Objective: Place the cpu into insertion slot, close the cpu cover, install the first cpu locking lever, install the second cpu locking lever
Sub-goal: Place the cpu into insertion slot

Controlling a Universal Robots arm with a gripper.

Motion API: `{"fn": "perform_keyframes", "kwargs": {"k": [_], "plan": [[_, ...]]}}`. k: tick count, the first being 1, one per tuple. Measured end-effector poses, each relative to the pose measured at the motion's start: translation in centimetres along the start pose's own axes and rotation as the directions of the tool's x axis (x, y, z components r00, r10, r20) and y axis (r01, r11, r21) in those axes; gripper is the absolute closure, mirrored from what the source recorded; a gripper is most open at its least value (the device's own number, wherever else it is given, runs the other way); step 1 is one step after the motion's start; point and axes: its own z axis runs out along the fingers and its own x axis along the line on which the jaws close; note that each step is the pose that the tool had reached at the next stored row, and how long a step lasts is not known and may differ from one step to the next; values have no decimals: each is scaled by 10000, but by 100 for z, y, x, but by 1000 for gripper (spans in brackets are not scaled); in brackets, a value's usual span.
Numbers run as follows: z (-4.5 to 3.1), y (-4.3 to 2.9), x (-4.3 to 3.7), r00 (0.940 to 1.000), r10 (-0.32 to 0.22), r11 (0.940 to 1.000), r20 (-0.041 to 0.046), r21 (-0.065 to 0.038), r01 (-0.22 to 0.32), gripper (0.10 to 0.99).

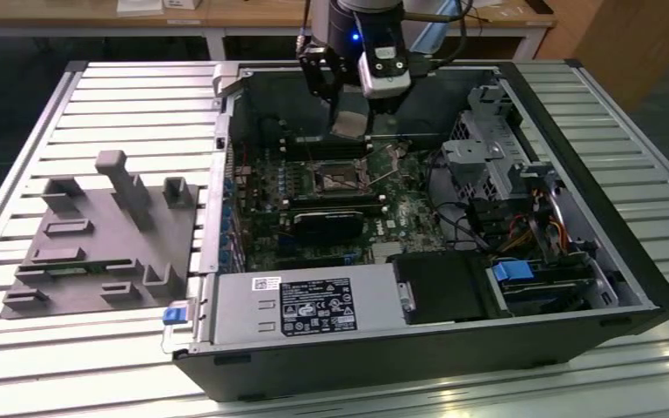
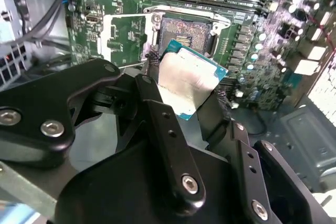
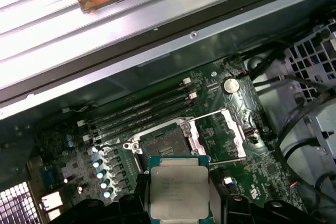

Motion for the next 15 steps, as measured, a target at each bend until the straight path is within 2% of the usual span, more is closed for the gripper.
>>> {"fn": "perform_keyframes", "kwargs": {"k": [4, 8, 12, 15], "plan": [[2, 0, 0, 9986, 533, 9986, 47, -13, -533, 549], [3, 0, 0, 9943, 1064, 9943, 94, -27, -1064, 549], [4, 0, 0, 9867, 1617, 9868, 142, -44, -1617, 549], [5, 0, 0, 9786, 2048, 9788, 179, -60, -2047, 549]]}}
